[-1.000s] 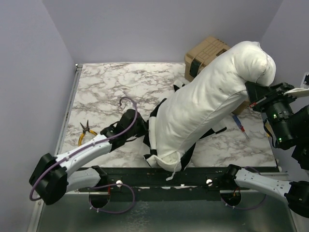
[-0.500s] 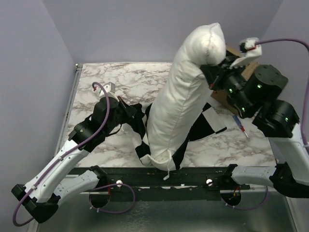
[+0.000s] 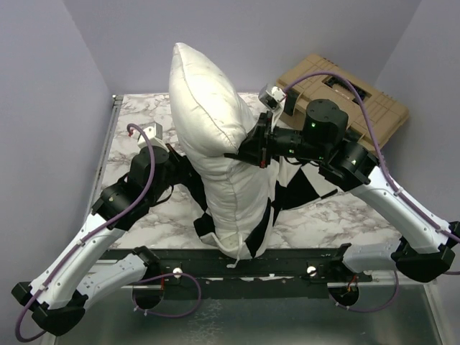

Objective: Put the pillow into the pillowcase
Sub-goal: Stuff the pillow into the pillowcase.

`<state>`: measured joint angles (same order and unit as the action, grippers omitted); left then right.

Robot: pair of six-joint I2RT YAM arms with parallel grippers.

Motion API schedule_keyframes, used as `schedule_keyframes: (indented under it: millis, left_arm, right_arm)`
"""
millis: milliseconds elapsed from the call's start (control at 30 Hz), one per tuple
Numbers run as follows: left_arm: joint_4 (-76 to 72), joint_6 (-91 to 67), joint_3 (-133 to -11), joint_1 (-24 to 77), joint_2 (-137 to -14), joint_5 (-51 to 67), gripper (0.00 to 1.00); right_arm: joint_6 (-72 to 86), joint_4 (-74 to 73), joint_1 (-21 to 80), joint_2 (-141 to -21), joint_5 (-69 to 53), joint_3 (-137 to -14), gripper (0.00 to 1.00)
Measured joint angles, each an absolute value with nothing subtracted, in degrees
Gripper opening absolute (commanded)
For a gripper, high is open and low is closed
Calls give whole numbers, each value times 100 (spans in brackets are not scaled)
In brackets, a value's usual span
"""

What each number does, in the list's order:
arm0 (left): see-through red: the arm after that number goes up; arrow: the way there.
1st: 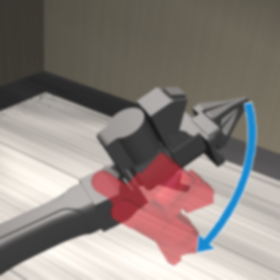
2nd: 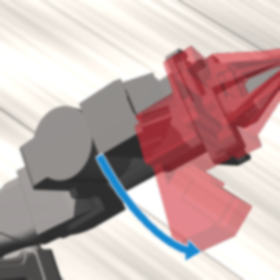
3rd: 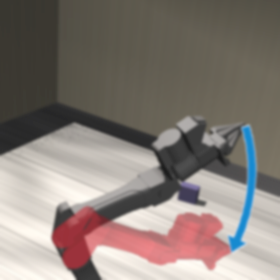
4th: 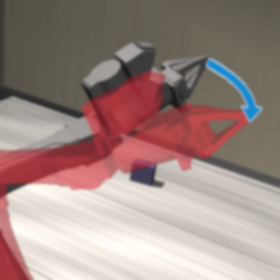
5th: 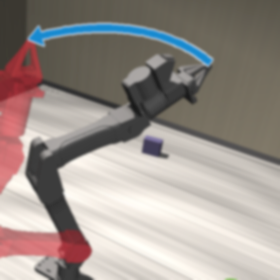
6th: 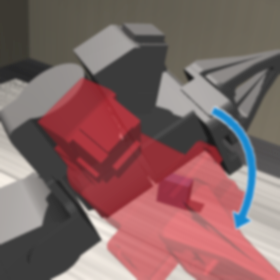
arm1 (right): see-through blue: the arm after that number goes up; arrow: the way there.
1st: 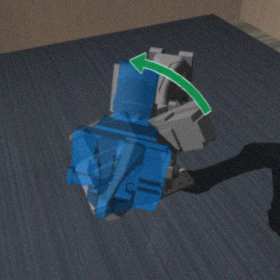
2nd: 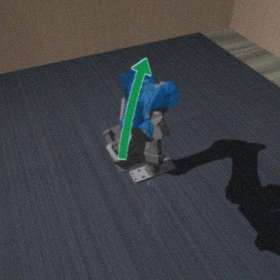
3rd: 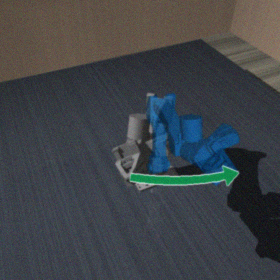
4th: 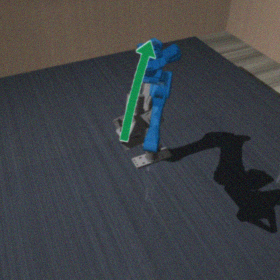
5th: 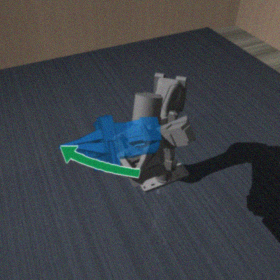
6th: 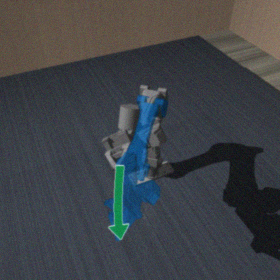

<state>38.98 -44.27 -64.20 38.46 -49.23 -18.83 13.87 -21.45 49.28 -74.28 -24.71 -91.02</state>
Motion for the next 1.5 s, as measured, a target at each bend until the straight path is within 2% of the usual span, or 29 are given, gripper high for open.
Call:
schedule_keyframes:
  millis: [133,367,467,633,800,867,900,1033,1100,1167,1233,1500]
  left_arm:
    - [3844,-4536,-6202,3835,-4692,-1927,0]
    - [3625,-4598,-6399,3835,-4858,-1874,0]
    - [3210,-4906,-6101,3824,-4814,-1793,0]
    - [2200,-5929,-4718,3776,-4313,-1669,0]
    - [1935,-6628,-3962,3756,-3660,-1785,0]
    - [1986,-6882,-3715,3758,-3262,-1944,0]
    - [2043,-6987,-3616,3758,-3100,-1997,0]
    - [2322,-7550,-3188,3763,-2473,-2204,0]
    - [2414,-7758,-2987,3763,-2167,-2294,0]
    - [2512,-7966,-2792,3763,-1907,-2375,0]
    - [2574,-8136,-2493,3763,-1621,-2416,0]
    - [2910,-8350,-1643,3763,-628,-2650,0]
  right_arm:
    - [1452,-2165,4943,-7244,-2978,-8969,0]
    - [1498,-2222,4943,-7502,-2969,-9111,3]
    - [1487,-2405,4943,-8152,-3052,-9880,3]
    - [1378,-2939,4987,-9712,-3284,-11620,2]
    - [1264,-3452,5225,-10639,-3286,-12160,4]
    - [1247,-3568,5323,-10838,-3282,-12213,12]
    - [1240,-3638,5367,-10923,-3280,-12272,22]
    - [1343,-3951,5533,-11034,-3138,-12368,74]
    - [1479,-4007,5568,-10833,-2842,-12116,89]
    - [1638,-4040,5570,-10449,-2432,-11743,96]
    - [1835,-4080,5537,-9926,-1986,-11375,99]
    - [2606,-4624,5085,-7306,-478,-9439,100]
